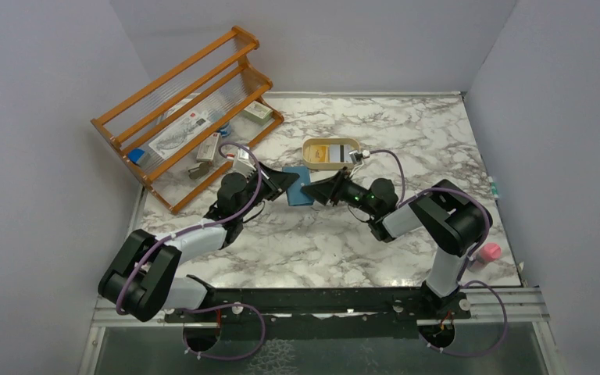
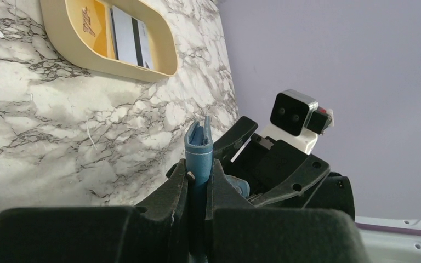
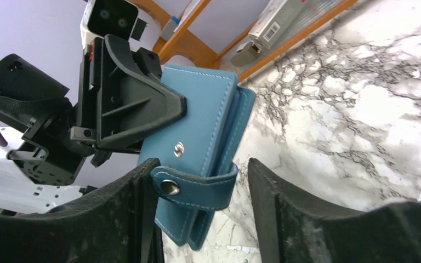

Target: Take the credit cards out of the card holder

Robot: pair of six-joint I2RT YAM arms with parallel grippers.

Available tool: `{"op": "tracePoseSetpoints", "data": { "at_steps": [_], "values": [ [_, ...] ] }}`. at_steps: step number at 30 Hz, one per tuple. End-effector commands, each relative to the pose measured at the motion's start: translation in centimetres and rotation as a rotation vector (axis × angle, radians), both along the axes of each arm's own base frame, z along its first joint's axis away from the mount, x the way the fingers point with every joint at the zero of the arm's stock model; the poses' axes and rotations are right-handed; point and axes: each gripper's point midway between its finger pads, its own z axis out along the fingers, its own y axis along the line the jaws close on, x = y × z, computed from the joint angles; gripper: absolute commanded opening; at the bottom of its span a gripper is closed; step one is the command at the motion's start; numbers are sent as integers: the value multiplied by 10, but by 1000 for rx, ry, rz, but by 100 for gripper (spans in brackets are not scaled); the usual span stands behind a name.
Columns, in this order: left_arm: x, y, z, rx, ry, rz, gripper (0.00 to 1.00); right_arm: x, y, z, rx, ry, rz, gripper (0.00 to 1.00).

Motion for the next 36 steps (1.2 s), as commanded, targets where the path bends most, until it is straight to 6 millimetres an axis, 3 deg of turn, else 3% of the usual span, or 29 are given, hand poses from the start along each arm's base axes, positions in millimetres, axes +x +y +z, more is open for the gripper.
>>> {"op": "tracePoseSetpoints", "data": {
  "at_steps": [1, 4, 10, 21, 25, 29, 36],
  "values": [
    [2, 1, 20, -32, -65, 22, 0, 2, -11, 10, 61, -14, -72, 60],
    [2, 2, 21, -33, -70, 25, 0, 2, -16, 8, 69, -1, -87, 53],
    [2, 3, 24, -34, -78, 28, 0, 4, -27, 6, 89, 22, -131, 48],
    [-1, 3, 25, -36, -83, 16, 0, 9, -36, -1, 93, 49, -157, 22],
    [-3, 1, 23, -32, -81, 5, 0, 11, -39, -2, 93, 51, -167, 2],
    [-4, -1, 17, -22, -70, -14, 1, 12, -46, 1, 83, 38, -181, 1],
    [-6, -11, -3, -33, -8, -63, 49, 12, -56, 17, 20, -33, -202, 1]
  ]
}}
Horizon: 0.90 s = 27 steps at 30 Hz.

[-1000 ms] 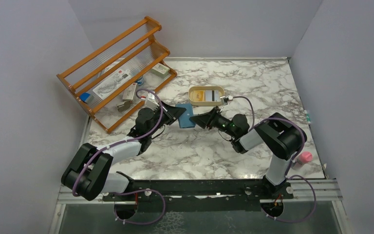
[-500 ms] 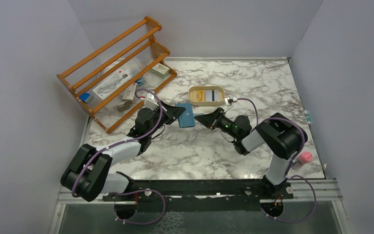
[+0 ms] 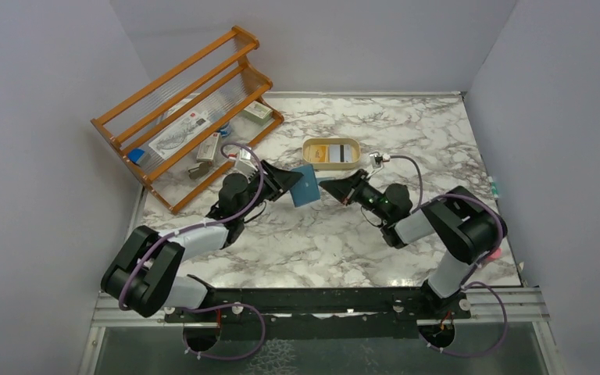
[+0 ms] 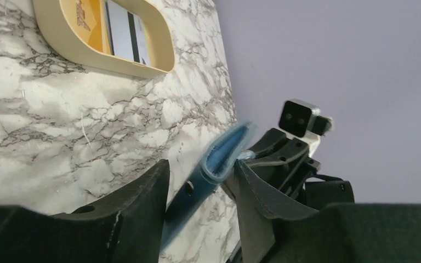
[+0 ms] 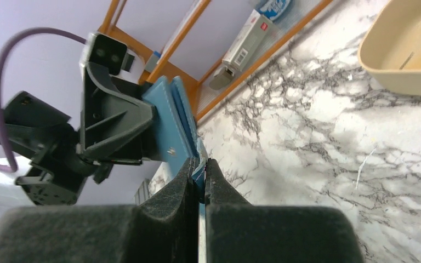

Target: Take the credit cards out of the card holder

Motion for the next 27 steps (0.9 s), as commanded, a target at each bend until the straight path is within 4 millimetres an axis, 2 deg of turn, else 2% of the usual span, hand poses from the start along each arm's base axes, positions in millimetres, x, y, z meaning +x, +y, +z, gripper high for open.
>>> {"op": "tracePoseSetpoints", "data": {
  "at_steps": [1, 3, 5, 8, 17, 23, 25, 27],
  "values": [
    [-4, -9, -5, -30, 4, -55, 58, 3, -10, 25, -40, -112, -41, 1],
    [-4, -10, -9, -36, 15, -62, 69, 5, -10, 29, -81, -125, -43, 1],
    [-3, -12, -12, -50, 29, -66, 75, 7, -11, 31, -123, -131, -50, 1],
    [-2, -17, -12, -91, 38, -84, 78, 9, -12, 37, -170, -136, -54, 1],
    [-4, -30, -9, -253, 12, -158, 86, -4, -7, 50, -191, -167, 20, 1],
    [-4, -26, -21, -284, 29, -136, 87, -8, -8, 82, -204, -235, 34, 1],
    [-5, -26, -19, -330, 38, -142, 87, -9, -10, 97, -200, -264, 29, 1],
    [-6, -27, -10, -391, 28, -155, 94, -10, -11, 112, -195, -288, 27, 1]
  ]
}}
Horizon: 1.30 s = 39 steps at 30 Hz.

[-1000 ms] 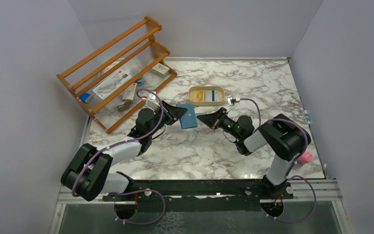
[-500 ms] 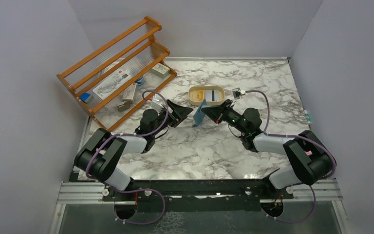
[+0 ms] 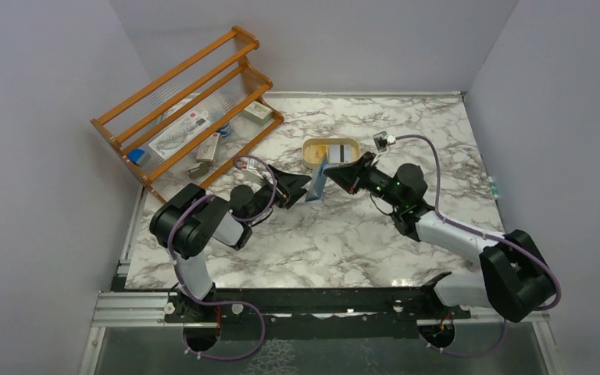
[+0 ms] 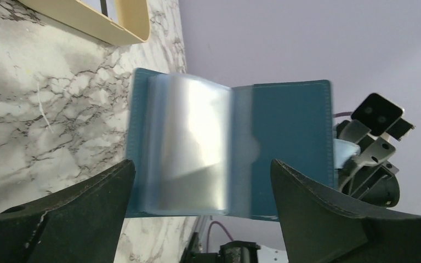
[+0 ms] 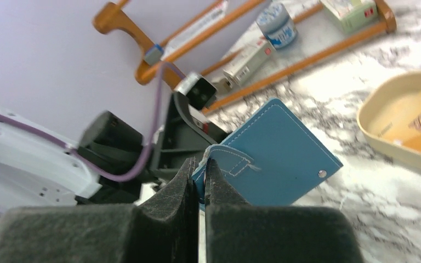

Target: Take the credit cards out of the card holder

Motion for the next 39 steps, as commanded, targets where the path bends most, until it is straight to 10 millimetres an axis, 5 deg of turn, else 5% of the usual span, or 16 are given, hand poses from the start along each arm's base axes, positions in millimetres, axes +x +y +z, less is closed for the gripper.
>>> {"op": "tracePoseSetpoints", "data": {
  "at_steps": [1, 17, 21, 25, 31, 39],
  "values": [
    [-6, 0, 34, -179, -69, -27, 94, -3, -2, 50, 13, -116, 23, 1],
    [22, 13, 134, -494, -202, 64, 99, -2, -1, 171, 95, -333, 26, 1],
    [31, 31, 155, -632, -163, 175, 99, 4, -6, 198, 91, -392, -14, 1],
    [37, 26, 169, -774, -89, 160, 98, 7, -6, 221, 101, -435, -21, 1],
    [37, 18, 178, -959, 34, 141, 96, 7, -3, 229, 119, -438, -4, 1],
    [30, 10, 195, -1131, 145, 55, 67, 5, 0, 224, 138, -428, 24, 1]
  ]
}}
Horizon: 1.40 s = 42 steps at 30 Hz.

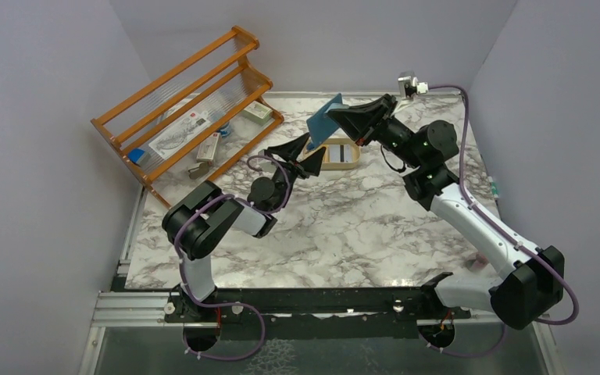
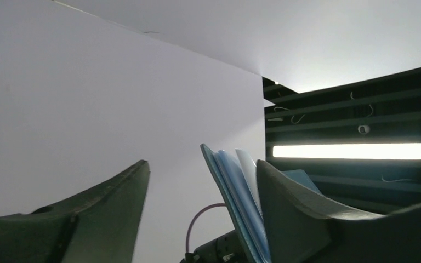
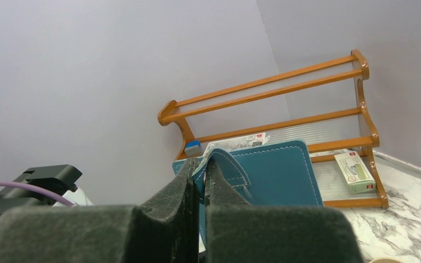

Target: Take the credit cards out of the card holder

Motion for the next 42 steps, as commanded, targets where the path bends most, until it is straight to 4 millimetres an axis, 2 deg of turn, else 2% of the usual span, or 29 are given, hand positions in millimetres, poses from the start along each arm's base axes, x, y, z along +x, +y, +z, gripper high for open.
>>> {"op": "tracePoseSetpoints", "data": {
  "at_steps": [1, 4, 6, 8, 10, 14, 21, 32, 36, 39, 42],
  "values": [
    [-23, 24, 74, -381, -136, -67, 60, -7, 0, 9, 20, -33, 29, 1],
    [-24, 22, 79, -398, -139, -88, 39, -7, -1, 7, 19, -31, 30, 1],
    [-25, 21, 78, -402, -135, -93, 32, -8, -1, 4, 15, -28, 29, 1],
    [-27, 21, 80, -412, -134, -99, 29, -8, -1, 1, 12, -24, 29, 1],
    [-28, 20, 82, -419, -136, -108, 29, -8, -1, -3, 9, -21, 29, 1],
    [-31, 16, 88, -452, -134, -156, 43, -8, -1, -7, 2, -25, 28, 1],
    [-38, 4, 88, -493, -100, -255, 54, -9, 0, -6, 1, -58, 36, 1],
    [-40, -6, 86, -519, -75, -300, 55, -9, 4, -2, -12, -91, 57, 1],
    [-40, -5, 86, -525, -72, -301, 44, -9, 5, -13, -25, -73, 58, 1],
    [-39, -5, 84, -524, -69, -301, 25, -10, 3, -23, -32, -57, 50, 1],
    [-39, -6, 83, -520, -67, -300, 11, -11, 1, -27, -44, -49, 42, 1]
  ]
}}
